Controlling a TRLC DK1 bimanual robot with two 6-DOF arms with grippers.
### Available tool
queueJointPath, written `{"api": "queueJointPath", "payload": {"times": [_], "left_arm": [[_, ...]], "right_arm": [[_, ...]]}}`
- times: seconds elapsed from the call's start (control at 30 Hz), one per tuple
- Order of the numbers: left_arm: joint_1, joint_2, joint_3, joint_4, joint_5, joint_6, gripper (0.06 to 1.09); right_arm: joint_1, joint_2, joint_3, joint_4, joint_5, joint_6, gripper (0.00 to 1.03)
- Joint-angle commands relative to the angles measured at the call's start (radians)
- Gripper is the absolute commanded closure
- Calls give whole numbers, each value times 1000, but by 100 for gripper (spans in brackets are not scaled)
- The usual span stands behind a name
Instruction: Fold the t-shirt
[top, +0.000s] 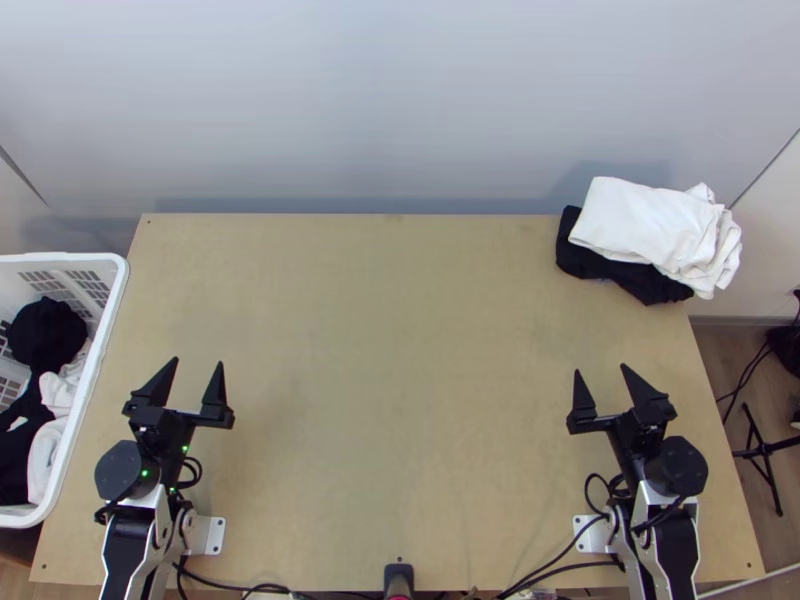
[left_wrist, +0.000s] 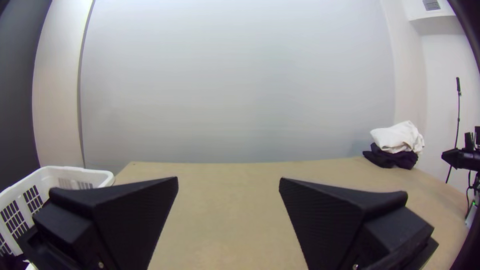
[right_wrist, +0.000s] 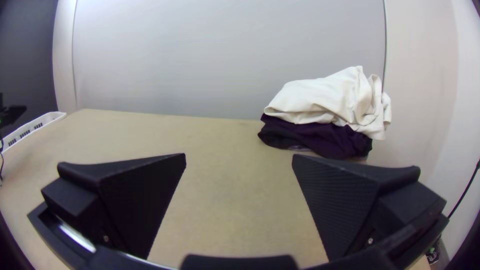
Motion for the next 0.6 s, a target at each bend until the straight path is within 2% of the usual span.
{"api": "queueJointPath", "payload": {"times": [0.0, 0.1, 0.2, 0.33, 0.4, 0.5, 0.57], "left_arm": [[-9, 1, -1, 12, 0, 18, 10], [27, 27, 28, 14, 0, 18, 10], [80, 160, 113, 29, 0, 45, 10], [180, 446, 350, -34, 0, 36, 10], [218, 546, 475, -87, 2, 24, 10], [238, 659, 645, -167, 0, 2, 10], [251, 719, 746, -211, 2, -10, 10]], "right_arm": [[12, -1, -6, 50, 2, -20, 4], [19, 21, 5, 160, 2, -34, 5], [35, 235, 107, 217, 15, -72, 6], [38, 473, 315, 154, 44, -137, 4], [67, 511, 414, 116, 53, -131, 4], [138, 611, 572, 42, 127, -115, 5], [148, 692, 680, -13, 139, -106, 5]]}}
